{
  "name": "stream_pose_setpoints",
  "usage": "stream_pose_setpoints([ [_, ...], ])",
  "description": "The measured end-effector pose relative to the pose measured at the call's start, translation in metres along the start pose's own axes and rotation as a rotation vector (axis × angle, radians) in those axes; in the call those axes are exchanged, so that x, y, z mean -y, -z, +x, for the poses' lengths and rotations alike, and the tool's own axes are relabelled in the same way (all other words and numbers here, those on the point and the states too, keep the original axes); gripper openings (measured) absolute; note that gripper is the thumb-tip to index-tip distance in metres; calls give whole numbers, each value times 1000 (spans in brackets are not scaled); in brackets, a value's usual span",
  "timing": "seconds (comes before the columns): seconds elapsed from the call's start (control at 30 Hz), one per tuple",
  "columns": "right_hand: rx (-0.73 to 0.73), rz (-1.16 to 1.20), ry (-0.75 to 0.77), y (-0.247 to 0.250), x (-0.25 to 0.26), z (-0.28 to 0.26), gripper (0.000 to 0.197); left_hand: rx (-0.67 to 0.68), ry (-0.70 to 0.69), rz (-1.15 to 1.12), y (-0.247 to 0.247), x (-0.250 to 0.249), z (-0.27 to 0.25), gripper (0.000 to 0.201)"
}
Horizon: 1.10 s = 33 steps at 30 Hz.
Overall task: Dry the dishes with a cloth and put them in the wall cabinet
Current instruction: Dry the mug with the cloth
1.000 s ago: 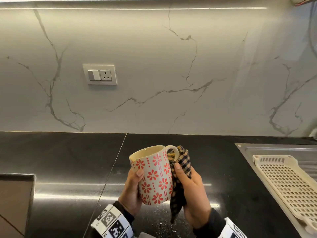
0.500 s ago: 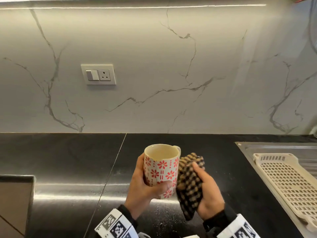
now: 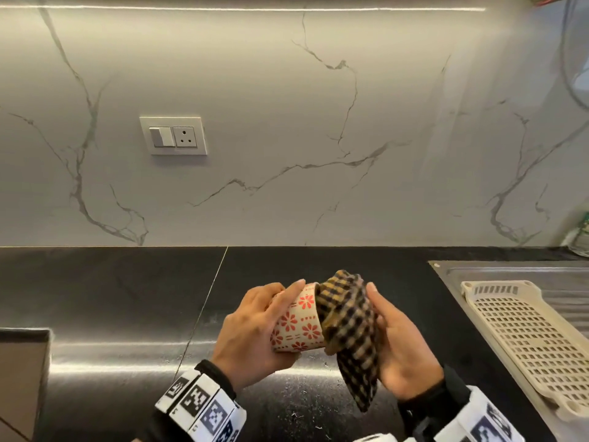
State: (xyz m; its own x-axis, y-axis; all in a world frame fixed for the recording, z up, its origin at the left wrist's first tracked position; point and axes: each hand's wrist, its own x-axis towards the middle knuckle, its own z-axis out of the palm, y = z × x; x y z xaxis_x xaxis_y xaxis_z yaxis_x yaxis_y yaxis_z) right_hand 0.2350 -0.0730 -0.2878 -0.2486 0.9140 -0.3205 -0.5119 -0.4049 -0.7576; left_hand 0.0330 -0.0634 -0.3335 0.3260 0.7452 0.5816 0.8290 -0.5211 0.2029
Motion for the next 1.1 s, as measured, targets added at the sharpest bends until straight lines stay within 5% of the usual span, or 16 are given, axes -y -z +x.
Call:
stream_pose_setpoints([
  [0.17,52,23,-58,-10,-4,-3,61,-51,-230,229,-1,-2,3,94],
  [0.33,46,60,-128,-26,-12,-4,31,-126,-449,366,-8,-4,7,57],
  [0.5,11,89,-125,-25,-21,-5,34,-1,-546,188,4,6,13,64],
  [0.57,25,96,-130,-26,-21,-7,35,-31,-401,-183,4,4,12,72],
  [0.7,30,166,-149,-26,-20,-7,34,-64,225,-1233,6,-5,13,67],
  [0.8,103,156,-117,-23,-21,-6,40,93,367,-1280,5,-4,23,50],
  [0.97,343,8,35,-25,-27,-2,72,153,436,-1314,8,-8,37,46],
  [1.03,378,-249,147,-29,-25,-5,69,165,487,-1381,11,-8,41,45],
  [1.1,324,-764,369,-33,-29,-12,59,230,556,-1405,15,-7,48,44],
])
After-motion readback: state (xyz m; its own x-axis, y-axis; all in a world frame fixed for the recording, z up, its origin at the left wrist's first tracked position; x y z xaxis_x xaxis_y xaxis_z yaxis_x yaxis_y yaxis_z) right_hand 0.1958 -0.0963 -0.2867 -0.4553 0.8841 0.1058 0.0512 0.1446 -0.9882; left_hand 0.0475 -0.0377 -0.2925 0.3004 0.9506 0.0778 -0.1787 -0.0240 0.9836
